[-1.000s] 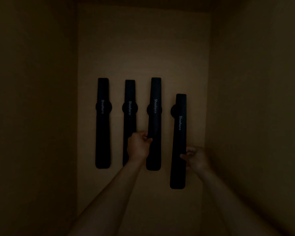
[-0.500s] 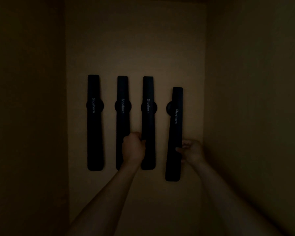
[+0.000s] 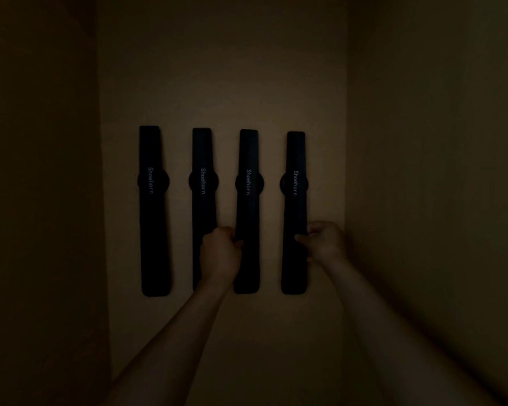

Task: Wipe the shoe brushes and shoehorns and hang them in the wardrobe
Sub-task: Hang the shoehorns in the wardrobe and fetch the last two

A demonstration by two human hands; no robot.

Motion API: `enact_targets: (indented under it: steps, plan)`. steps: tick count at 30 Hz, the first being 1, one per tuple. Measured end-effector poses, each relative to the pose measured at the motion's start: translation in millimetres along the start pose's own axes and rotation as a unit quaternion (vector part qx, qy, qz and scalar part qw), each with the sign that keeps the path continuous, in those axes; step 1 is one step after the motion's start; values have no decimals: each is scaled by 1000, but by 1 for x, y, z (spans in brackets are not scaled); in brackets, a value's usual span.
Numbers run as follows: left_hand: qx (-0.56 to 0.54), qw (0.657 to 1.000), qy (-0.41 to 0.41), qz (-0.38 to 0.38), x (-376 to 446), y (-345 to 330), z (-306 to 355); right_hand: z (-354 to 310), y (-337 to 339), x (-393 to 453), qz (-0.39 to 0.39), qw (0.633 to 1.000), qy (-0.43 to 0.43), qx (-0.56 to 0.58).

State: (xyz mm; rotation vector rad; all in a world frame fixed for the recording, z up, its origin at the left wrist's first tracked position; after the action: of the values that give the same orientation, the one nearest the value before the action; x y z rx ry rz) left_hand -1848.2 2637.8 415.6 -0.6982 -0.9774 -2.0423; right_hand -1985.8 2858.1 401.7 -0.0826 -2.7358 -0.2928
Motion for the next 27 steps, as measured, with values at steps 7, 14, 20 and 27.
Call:
enact_targets:
  steps: [7, 14, 20, 27]
  plan:
    - [6, 1000, 4, 4, 0, 0, 3, -6, 11, -5, 43, 997, 37, -42]
    - [-5, 1000, 5, -4, -1, -1, 4, -5, 11, -1, 38, 997, 44, -40]
    - [-9, 1000, 9, -12, -1, 0, 4, -6, 11, -2, 37, 997, 42, -47]
    - [32, 999, 1, -27, -6, 9, 8, -8, 17, -11, 34, 997, 38, -66]
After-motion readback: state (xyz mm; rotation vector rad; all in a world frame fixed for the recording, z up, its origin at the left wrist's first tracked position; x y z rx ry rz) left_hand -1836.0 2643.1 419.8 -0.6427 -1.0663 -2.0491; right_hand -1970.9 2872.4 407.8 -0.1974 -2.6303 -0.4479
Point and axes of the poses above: each hand's wrist, its own x-axis towards the middle knuckle, its own y-axis out of the back of the hand, z = x × y, the point moved 9 cm from there along x, towards the middle knuckle, and after that the axes turned 3 degrees about -y, right-handed, at the moved point
